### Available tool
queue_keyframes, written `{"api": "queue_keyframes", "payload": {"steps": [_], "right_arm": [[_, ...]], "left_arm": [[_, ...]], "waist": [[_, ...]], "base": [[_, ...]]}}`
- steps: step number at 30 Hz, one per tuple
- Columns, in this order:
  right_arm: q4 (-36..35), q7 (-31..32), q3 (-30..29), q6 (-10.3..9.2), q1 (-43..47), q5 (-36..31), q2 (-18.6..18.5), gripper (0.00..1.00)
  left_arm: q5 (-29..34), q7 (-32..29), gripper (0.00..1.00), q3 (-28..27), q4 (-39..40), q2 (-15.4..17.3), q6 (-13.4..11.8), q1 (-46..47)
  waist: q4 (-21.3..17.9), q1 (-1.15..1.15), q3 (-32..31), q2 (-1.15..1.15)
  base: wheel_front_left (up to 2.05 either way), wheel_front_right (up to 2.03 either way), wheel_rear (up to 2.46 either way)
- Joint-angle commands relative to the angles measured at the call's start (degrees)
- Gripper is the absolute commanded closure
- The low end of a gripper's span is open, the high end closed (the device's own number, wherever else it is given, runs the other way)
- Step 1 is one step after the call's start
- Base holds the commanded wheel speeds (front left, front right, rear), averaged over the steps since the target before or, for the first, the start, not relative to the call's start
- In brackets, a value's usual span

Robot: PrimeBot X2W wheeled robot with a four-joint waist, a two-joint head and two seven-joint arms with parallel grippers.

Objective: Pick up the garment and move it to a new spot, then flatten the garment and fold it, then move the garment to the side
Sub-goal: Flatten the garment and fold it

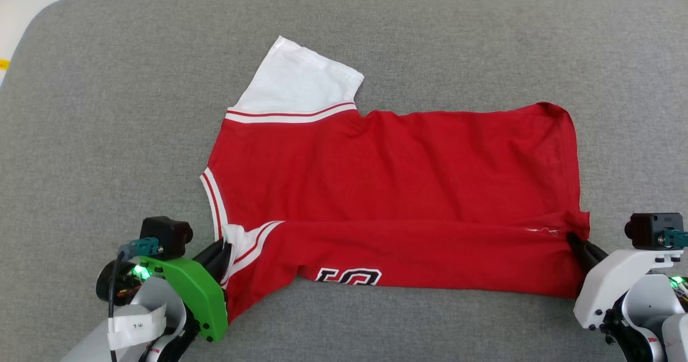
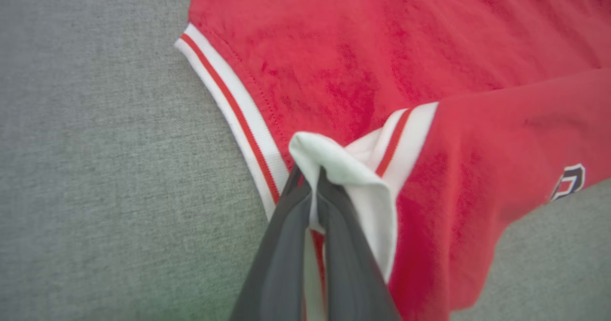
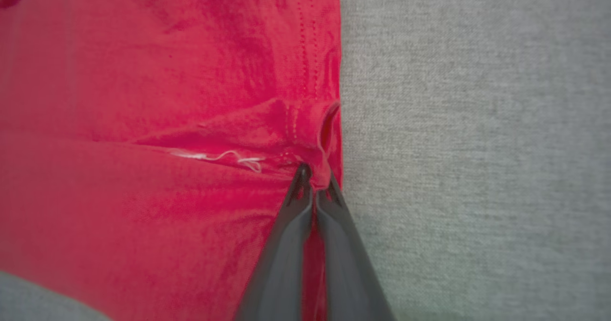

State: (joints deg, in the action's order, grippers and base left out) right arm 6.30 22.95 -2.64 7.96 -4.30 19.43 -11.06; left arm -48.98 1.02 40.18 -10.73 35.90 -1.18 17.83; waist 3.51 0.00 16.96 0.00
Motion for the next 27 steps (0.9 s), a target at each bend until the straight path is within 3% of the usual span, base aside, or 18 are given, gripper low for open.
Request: {"api": "queue_keyframes", "payload": {"steps": [1,2,4,5,6,7,12,19,25,27], "right_arm": [[1.5,1.0,0.4,-0.47,0.4,0.2,0.4,1.00],[1.7,1.1,0.5,-0.47,0.5,0.3,0.5,1.00],[2.1,0.7,0.5,-0.47,0.6,0.5,0.8,1.00],[2.3,0.4,0.5,-0.47,0.6,0.7,1.0,0.82],[2.2,-0.1,0.5,-0.47,0.5,0.7,1.1,0.63],[2.1,-0.7,0.5,-0.47,0.5,0.8,1.3,0.00],[0.0,-7.5,-1.0,-0.47,0.6,1.3,2.4,0.00],[-3.8,-16.2,-3.2,-0.47,2.7,-0.9,4.4,0.00],[-6.8,-18.5,-4.7,-0.47,5.1,-4.4,5.9,0.00],[-7.9,-18.2,-5.1,-0.47,6.3,-5.1,6.4,0.00]], "left_arm": [[-0.2,0.0,1.00,0.3,-1.7,-0.5,0.8,1.4],[-0.4,0.1,1.00,0.4,-2.7,-0.9,1.3,1.7],[-0.7,-0.2,0.68,0.6,-5.0,-1.6,1.6,2.2],[-0.8,-0.2,0.19,0.6,-6.1,-2.0,1.6,2.4],[-0.9,0.2,0.00,0.4,-6.9,-2.3,1.5,2.6],[-0.9,0.8,0.00,0.1,-7.8,-2.6,1.2,2.9],[-1.3,1.9,0.00,-1.3,-10.4,-2.4,-0.5,3.0],[-2.4,2.1,0.00,-3.7,-9.5,0.4,-4.2,1.0],[-4.2,1.4,0.00,-6.5,-5.1,3.2,-7.8,-1.2],[-6.1,-0.5,0.00,-6.9,-2.2,4.0,-7.9,-2.4]], "waist": [[0.2,0.00,0.5,0.00],[0.2,0.00,0.5,0.00],[0.0,0.00,0.4,0.00],[0.0,0.00,0.1,0.00],[-0.1,0.00,-0.2,0.00],[-0.1,0.00,-0.6,0.00],[0.0,0.00,-3.3,0.00],[-0.6,0.00,-7.5,0.00],[-1.5,0.00,-9.7,0.00],[-1.6,0.00,-10.1,0.00]], "base": [[0.00,0.00,0.00],[0.00,0.00,0.00],[0.00,0.00,0.00],[0.00,0.00,0.00],[0.00,0.00,0.00],[0.00,0.00,0.00],[0.00,0.00,0.00],[0.00,0.00,0.00],[0.00,0.00,0.00],[0.00,0.00,0.00]]}}
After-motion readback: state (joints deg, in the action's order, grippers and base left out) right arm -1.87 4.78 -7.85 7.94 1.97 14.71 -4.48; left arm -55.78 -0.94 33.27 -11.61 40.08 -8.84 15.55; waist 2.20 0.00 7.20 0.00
